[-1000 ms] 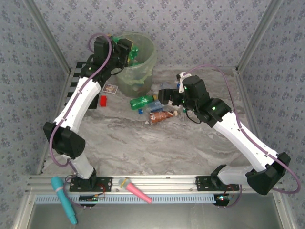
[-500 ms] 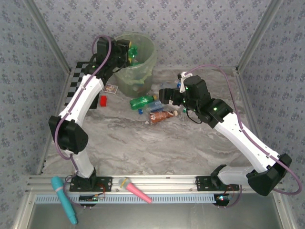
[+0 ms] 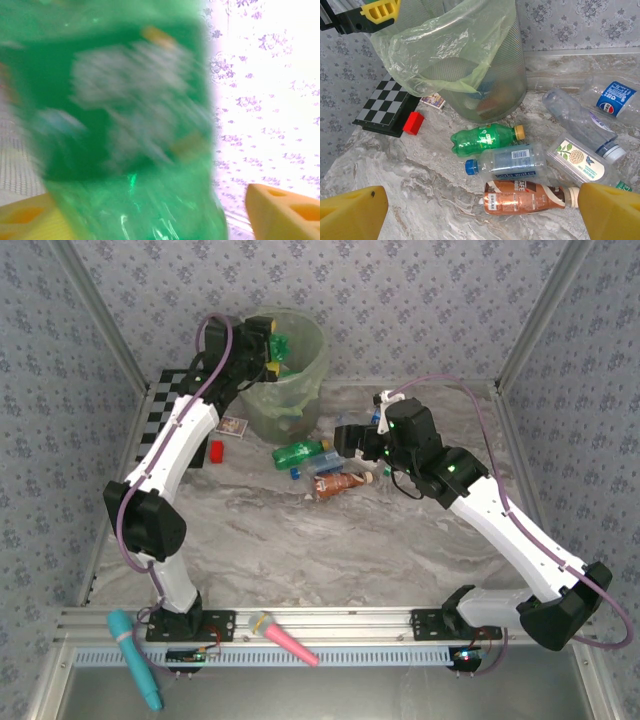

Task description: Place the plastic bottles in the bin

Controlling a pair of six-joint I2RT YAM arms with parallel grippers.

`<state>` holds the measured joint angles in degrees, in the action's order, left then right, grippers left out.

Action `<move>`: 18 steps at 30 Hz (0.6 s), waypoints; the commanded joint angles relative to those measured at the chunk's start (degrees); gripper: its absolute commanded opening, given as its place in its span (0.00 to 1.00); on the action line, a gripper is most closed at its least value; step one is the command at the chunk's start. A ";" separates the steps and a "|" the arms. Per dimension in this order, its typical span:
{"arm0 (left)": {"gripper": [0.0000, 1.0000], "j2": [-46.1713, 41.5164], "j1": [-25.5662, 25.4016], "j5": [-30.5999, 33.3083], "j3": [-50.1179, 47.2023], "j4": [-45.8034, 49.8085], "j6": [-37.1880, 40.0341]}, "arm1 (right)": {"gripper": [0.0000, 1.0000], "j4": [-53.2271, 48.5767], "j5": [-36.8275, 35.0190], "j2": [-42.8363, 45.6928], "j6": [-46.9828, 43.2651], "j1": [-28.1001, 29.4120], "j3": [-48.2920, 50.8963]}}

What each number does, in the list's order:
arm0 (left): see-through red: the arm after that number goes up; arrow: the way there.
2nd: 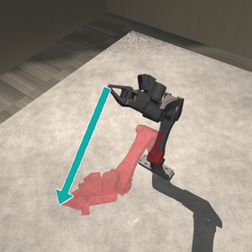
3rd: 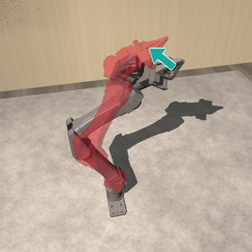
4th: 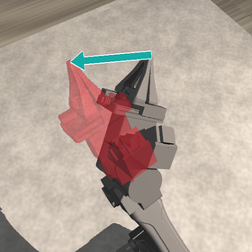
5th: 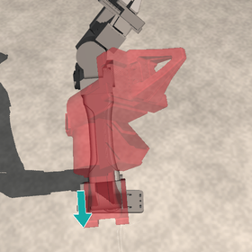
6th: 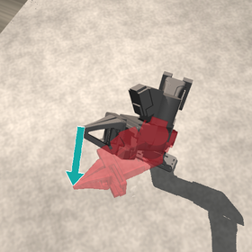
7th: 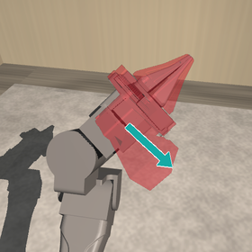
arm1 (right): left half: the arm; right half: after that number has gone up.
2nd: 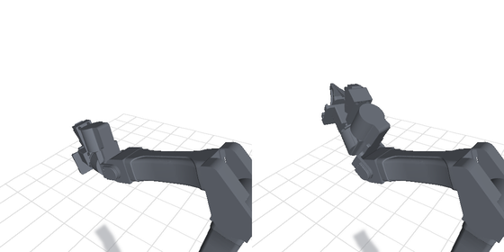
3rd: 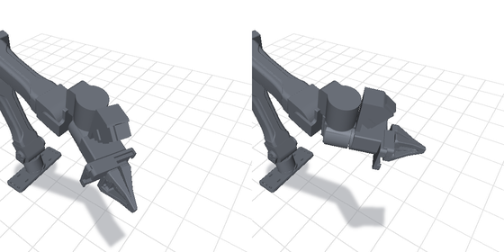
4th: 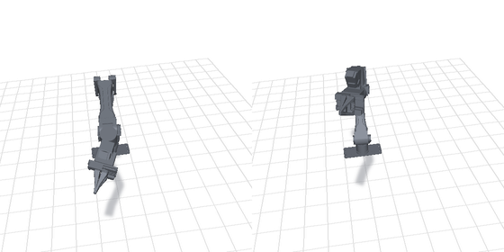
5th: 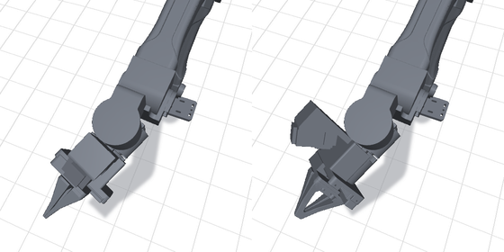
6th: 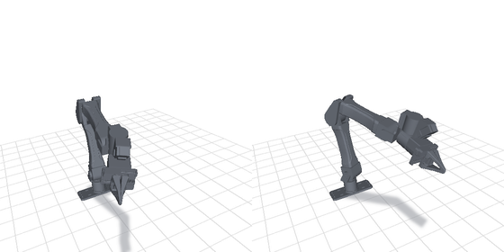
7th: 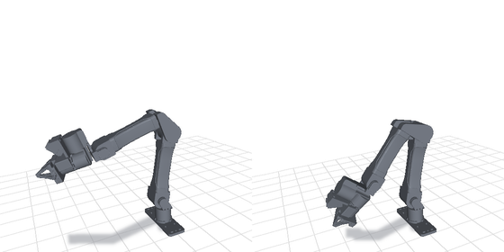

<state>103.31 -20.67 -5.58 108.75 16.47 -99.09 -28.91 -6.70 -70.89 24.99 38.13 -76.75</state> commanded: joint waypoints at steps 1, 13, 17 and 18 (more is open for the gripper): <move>0.84 0.05 0.01 -0.92 2.69 -0.72 -2.17 | 0.99 0.39 -0.77 1.11 0.21 -0.16 0.39; 0.85 -0.29 -0.08 -1.13 5.13 0.38 -0.85 | 0.99 0.25 -0.77 1.70 0.75 -0.07 0.74; 0.85 -0.56 -0.08 -1.08 5.71 0.95 1.19 | 0.99 0.25 -0.77 1.73 0.74 -0.04 0.82; 0.85 -0.61 -0.08 -1.01 6.19 1.52 2.24 | 0.99 0.25 -0.84 1.73 0.75 0.00 0.81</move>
<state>103.35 -20.67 -6.04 112.05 16.95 -98.13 -28.88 -6.70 -70.46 25.04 38.13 -76.62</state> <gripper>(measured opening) 0.846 0.994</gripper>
